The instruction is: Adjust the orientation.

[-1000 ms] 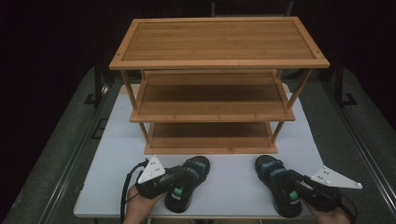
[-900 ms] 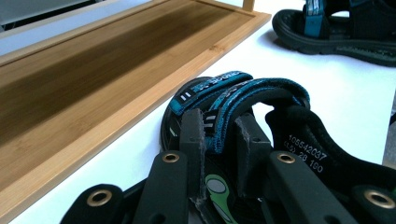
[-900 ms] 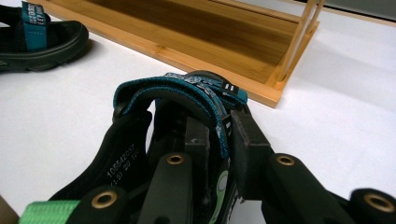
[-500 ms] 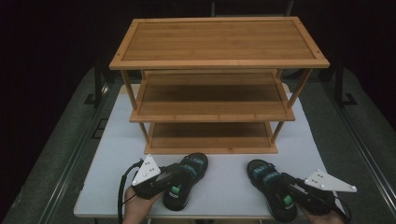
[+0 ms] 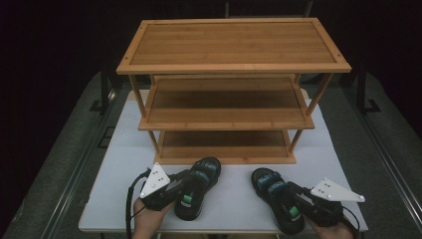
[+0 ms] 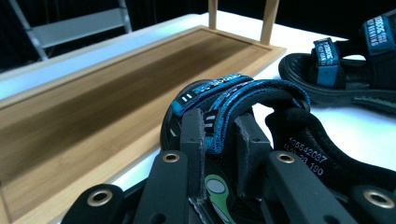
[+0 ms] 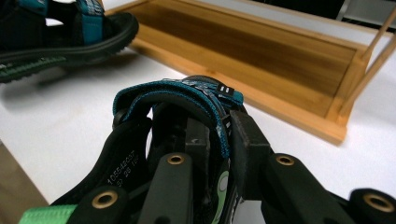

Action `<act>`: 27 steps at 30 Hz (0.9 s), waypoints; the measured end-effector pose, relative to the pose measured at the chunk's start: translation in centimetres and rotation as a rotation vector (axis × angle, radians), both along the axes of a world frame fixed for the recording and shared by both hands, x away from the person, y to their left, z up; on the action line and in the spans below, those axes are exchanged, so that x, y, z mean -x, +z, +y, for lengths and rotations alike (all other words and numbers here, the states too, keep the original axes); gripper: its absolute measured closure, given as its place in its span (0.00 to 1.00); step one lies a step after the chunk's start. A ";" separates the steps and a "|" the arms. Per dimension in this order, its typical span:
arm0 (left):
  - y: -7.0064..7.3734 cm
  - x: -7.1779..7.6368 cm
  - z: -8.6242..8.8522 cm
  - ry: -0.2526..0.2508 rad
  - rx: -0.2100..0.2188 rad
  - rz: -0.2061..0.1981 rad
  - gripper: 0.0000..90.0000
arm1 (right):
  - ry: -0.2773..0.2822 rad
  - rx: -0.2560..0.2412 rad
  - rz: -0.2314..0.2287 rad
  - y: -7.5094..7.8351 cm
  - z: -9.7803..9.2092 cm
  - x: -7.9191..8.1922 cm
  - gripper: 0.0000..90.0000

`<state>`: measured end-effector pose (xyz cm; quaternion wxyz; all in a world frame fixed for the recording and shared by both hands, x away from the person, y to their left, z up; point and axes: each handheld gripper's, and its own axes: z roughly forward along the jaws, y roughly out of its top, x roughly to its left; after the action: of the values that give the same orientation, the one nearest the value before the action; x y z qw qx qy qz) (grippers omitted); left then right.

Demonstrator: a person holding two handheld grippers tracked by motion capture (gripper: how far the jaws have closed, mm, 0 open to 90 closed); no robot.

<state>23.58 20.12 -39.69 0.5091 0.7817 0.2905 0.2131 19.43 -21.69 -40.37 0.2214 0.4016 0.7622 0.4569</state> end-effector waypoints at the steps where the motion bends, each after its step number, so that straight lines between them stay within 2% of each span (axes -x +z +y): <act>1: 0.0 -0.1 -0.1 0.005 0.004 -0.003 0.84 | 0.000 -0.004 -0.004 0.1 0.2 -0.1 0.86; 8: 0.3 -0.9 -1.0 0.050 0.000 -0.042 0.85 | -0.008 -0.014 -0.026 0.8 1.5 -1.2 0.86; 14: 0.2 -1.8 -1.5 0.085 0.002 -0.052 0.85 | -0.017 -0.018 -0.046 1.1 2.5 -2.3 0.86; 17: 0.2 -2.1 -1.5 0.098 -0.002 -0.059 0.85 | -0.024 0.003 -0.060 1.1 3.1 -3.0 0.86; 22: -0.2 -3.1 -1.9 0.132 0.005 -0.068 0.85 | -0.050 0.010 -0.073 0.9 4.2 -4.3 0.86; 27: -0.4 -4.0 -2.5 0.147 0.002 -0.078 0.85 | -0.073 0.046 -0.090 0.9 5.4 -5.8 0.86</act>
<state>27.59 17.59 -40.07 0.5039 0.7487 0.3274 0.2799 25.24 -16.26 -39.51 0.2811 0.4028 0.7465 0.4488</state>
